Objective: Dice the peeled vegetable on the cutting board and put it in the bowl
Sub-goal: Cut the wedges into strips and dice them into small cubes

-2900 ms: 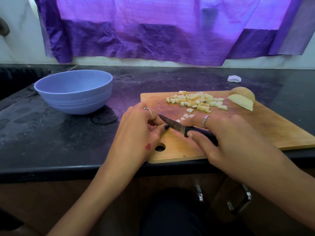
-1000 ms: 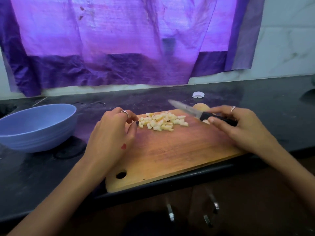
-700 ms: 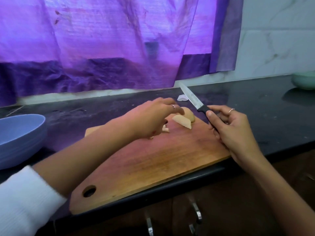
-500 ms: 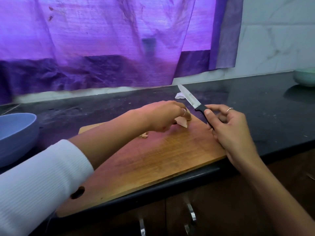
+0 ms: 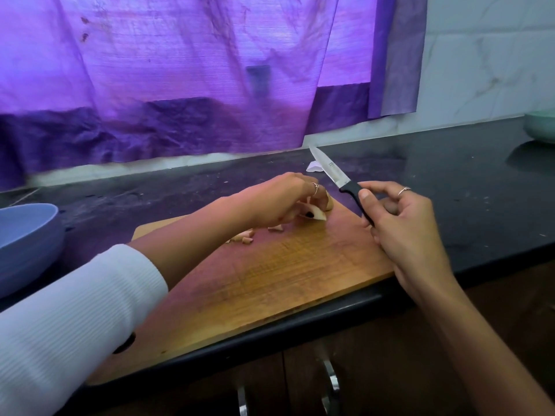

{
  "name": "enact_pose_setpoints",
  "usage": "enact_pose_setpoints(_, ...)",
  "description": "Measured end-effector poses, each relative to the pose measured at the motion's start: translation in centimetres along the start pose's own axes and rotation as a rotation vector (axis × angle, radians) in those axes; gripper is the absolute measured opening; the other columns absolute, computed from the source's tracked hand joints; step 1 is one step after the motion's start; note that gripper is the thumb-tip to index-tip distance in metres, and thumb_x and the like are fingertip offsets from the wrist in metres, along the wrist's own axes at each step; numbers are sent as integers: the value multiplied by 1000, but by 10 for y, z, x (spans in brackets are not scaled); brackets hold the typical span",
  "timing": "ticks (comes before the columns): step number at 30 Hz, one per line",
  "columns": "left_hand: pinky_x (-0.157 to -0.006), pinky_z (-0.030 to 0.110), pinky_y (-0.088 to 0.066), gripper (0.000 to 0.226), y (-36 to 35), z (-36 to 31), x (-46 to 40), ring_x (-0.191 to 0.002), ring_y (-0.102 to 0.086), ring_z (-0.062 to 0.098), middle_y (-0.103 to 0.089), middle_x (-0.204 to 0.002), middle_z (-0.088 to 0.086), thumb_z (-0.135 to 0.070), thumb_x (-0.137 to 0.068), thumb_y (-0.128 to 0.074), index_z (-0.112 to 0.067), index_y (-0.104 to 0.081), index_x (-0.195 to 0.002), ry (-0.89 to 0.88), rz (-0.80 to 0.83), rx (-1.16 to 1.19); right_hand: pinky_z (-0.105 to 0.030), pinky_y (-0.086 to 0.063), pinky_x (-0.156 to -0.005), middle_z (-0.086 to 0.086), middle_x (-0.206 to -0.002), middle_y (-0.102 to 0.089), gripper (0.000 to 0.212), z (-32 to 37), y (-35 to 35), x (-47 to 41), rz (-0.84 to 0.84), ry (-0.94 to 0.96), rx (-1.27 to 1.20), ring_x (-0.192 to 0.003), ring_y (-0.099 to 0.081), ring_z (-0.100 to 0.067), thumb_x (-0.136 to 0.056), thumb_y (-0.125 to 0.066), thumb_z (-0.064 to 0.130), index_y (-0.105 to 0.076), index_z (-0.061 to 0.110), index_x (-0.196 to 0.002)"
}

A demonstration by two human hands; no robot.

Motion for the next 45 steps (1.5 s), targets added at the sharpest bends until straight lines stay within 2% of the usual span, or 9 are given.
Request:
enact_pose_setpoints(3,-75,16,-42,34,5,-1,7,-83,-50,6,-55,-95,-11,10,-81,-55,-11,-65,-106,-24,-70,28,-9,-34,-44,5,-59,-59,11,1,0,0,0,0,-3,-42,-45,0,-92,-59,20,-69,22,-97)
enact_pose_setpoints(9,-79,18,-38,18,-2,-7,11,-89,-49,10,-52,-88,-17,-10,-90,-59,-13,-64,-107,53,29,32,-17,-34,-50,4,-61,-59,11,0,0,1,-4,-3,8,-42,-47,-1,-92,-60,23,-69,23,-99)
enact_pose_setpoints(14,-76,16,-42,16,-1,-6,6,-77,-50,2,-53,-89,-13,-17,-89,-63,-17,-62,-105,87,17,80,-25,-36,-55,4,-57,-58,10,0,0,1,1,4,38,-44,-47,-1,-92,-60,25,-68,25,-98)
enact_pose_setpoints(20,-67,12,-42,24,41,-31,39,-76,-52,6,-55,-86,-14,-34,-88,-64,-17,-64,-104,71,-172,112,-27,-36,-56,-5,-60,-59,10,3,0,3,25,26,56,-44,-46,-1,-92,-60,24,-68,27,-98)
enact_pose_setpoints(29,-62,12,-41,19,62,-11,142,-70,-54,5,-59,-82,-10,-27,-83,-70,-19,-67,-100,418,-212,-65,-26,-36,-56,1,-55,-59,9,3,-2,3,40,54,93,-46,-46,-1,-91,-61,25,-69,30,-93)
enact_pose_setpoints(35,-73,39,-53,14,43,-4,167,-81,-58,21,-55,-98,-1,-25,-84,-58,-13,-65,-89,775,-148,-167,-25,-37,-57,-4,-61,-61,14,6,-5,5,60,76,145,-49,-48,-3,-92,-59,26,-68,28,-104)
enact_pose_setpoints(40,-70,40,-53,50,35,-12,156,-79,-59,22,-62,-87,7,-52,-87,-55,-4,-67,-82,847,-128,-163,-6,-35,-47,7,-56,-61,12,4,-5,5,75,70,197,-46,-49,0,-93,-58,26,-67,29,-100)
enact_pose_setpoints(42,-69,39,-55,64,38,-10,161,-75,-64,21,-70,-79,10,-64,-83,-50,-4,-72,-83,903,-105,-33,-7,-37,-49,9,-58,-62,14,4,-3,5,50,79,229,-47,-50,0,-92,-59,28,-68,26,-104)
enact_pose_setpoints(45,-74,35,-54,57,46,-3,179,-76,-64,20,-71,-80,7,-62,-86,-44,-13,-73,-89,923,-56,101,-19,-45,-64,9,-68,-62,31,15,4,11,-74,151,261,-56,-55,1,-88,-56,42,-65,23,-111)
Point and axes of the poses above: each hand's wrist, its own x-axis away from the middle knuckle, its own y-axis out of the back of the hand, z = x × y, the point moved 6 cm from there along -x, towards the middle knuckle
